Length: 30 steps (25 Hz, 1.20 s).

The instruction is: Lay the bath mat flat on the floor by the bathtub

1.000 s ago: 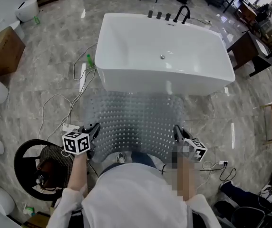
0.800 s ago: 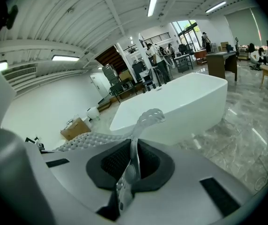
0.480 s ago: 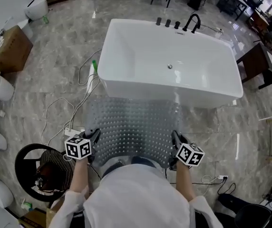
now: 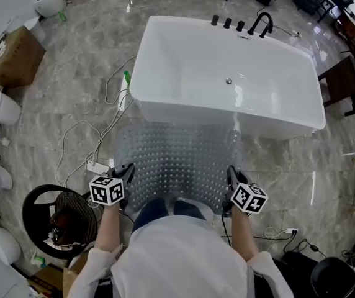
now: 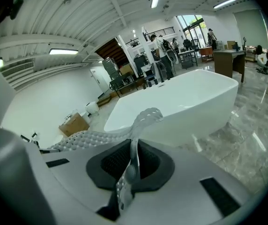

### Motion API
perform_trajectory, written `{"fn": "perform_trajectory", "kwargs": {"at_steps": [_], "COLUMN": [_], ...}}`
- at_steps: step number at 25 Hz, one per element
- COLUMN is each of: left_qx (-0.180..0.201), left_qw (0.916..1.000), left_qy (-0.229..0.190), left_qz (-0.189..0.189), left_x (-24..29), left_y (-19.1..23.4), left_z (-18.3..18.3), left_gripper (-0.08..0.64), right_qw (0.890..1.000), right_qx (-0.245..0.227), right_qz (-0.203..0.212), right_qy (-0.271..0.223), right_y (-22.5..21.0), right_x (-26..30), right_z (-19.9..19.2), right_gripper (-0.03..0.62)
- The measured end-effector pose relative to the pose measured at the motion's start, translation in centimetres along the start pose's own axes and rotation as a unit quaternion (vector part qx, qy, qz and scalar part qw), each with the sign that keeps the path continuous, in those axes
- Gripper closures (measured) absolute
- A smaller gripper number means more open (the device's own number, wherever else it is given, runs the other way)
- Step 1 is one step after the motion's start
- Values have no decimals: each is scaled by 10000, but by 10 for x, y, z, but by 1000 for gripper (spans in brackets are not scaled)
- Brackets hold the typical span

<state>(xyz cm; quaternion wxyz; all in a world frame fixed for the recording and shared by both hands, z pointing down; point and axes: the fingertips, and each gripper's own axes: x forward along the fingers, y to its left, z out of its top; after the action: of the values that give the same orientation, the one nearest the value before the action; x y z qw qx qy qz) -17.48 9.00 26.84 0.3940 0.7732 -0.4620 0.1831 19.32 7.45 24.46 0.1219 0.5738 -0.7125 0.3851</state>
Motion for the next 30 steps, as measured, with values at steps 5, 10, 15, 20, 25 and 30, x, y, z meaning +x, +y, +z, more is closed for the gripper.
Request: {"fn": "perform_trajectory", "kwargs": {"at_steps": [5,10,15,20,25,30], "left_qx": [186,313,422,411,512,424], "left_qw": [9998,9993,9986,9983,9969,9966], "left_qy": [93,209,303,385,551,589], "left_qz": [-60,-11,42,113,228,382], "left_x": [6,21,39,66,92,119], "left_y": [13,28,39,50,64,82], "left_z": [7,13,14,6,-3,-11], "left_gripper": [517,517,517,517,517,517], "right_qw": [9998,9992,9981,9970,9960,9956], "right_qx": [49,116,52,5,-156,-124], "right_qz": [-198,-364,-593,-760,-879,-927], "right_qy": [-61,-127,-167,-127,-26,-17], "right_y": [9,8,-3,-19,-35,-56], "right_x": [7,15,27,49,75,105], "right_z": [-5,-8,-14,-23,-34,-47], "right_gripper": [552,552,552,552,552,552]}}
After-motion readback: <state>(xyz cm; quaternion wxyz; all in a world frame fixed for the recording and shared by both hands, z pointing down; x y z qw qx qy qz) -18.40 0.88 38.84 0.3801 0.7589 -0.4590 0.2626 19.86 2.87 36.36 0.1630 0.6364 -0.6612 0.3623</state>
